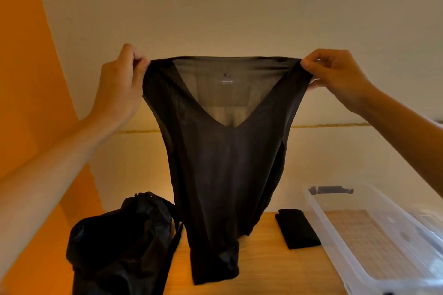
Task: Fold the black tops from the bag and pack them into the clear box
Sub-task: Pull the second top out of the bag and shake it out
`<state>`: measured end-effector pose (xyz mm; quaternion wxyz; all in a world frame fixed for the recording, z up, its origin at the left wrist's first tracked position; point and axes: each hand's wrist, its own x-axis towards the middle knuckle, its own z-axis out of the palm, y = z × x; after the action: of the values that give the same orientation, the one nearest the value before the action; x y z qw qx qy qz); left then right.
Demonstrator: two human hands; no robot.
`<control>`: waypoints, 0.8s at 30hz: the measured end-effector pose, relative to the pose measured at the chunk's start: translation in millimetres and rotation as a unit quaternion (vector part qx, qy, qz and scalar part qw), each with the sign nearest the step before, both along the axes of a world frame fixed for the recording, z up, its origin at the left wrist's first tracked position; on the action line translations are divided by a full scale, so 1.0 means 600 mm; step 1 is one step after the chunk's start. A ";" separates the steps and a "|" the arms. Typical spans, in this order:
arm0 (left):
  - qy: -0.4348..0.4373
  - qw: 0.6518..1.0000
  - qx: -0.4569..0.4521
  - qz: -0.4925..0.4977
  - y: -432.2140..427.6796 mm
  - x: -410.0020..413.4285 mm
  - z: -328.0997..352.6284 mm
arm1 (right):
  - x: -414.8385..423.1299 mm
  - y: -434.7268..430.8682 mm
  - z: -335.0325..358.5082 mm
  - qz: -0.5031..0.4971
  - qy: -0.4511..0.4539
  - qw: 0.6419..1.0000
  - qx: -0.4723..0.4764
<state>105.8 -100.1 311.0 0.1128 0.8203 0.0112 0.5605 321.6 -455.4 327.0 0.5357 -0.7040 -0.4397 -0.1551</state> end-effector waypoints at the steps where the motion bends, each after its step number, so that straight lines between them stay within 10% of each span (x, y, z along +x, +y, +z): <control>1: -0.010 1.000 0.014 0.006 -0.004 -0.003 0.010 | -0.009 -0.001 0.006 -0.003 -0.009 1.000 0.009; 16: -0.008 0.996 0.067 -0.052 -0.030 -0.047 0.051 | -0.089 -0.025 0.028 -0.013 -0.020 0.993 0.116; 24: 0.174 0.984 0.019 -0.035 0.015 0.108 -0.073 | 0.050 0.062 -0.111 -0.079 0.122 0.987 -0.073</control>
<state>170.9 -90.9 267.5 0.1129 0.9071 -0.0084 0.4053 351.4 -418.3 260.6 0.5189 -0.7874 -0.3236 -0.0776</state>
